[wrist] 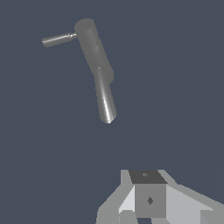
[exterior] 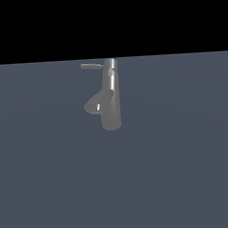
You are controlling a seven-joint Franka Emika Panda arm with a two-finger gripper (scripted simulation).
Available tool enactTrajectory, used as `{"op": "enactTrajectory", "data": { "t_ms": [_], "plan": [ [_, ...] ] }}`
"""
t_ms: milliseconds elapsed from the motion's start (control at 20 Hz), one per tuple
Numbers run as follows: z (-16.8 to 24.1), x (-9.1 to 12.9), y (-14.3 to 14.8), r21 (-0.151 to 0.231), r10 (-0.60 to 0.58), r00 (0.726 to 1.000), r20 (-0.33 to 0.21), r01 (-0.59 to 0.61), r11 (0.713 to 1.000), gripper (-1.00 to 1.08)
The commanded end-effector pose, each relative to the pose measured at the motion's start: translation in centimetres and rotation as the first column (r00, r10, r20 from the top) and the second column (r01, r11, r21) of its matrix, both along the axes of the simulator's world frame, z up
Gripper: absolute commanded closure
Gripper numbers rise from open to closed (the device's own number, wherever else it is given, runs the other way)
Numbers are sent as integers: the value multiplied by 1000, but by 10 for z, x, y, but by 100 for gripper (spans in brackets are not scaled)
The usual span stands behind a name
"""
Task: Turn on the faucet by rotating a designated handle.
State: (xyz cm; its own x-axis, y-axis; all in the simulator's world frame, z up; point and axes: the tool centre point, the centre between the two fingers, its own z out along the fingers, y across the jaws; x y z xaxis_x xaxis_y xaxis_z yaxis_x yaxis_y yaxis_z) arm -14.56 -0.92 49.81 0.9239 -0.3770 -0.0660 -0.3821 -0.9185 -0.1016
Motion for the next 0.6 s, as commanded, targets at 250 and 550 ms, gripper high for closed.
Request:
{"op": "enactTrajectory", "data": {
  "t_ms": [250, 550],
  "plan": [
    [-12, 61, 4, 48, -208, 977, -51, 210, 977, 108],
    [-30, 109, 8, 56, -368, 925, -97, 374, 926, 108]
  ]
}}
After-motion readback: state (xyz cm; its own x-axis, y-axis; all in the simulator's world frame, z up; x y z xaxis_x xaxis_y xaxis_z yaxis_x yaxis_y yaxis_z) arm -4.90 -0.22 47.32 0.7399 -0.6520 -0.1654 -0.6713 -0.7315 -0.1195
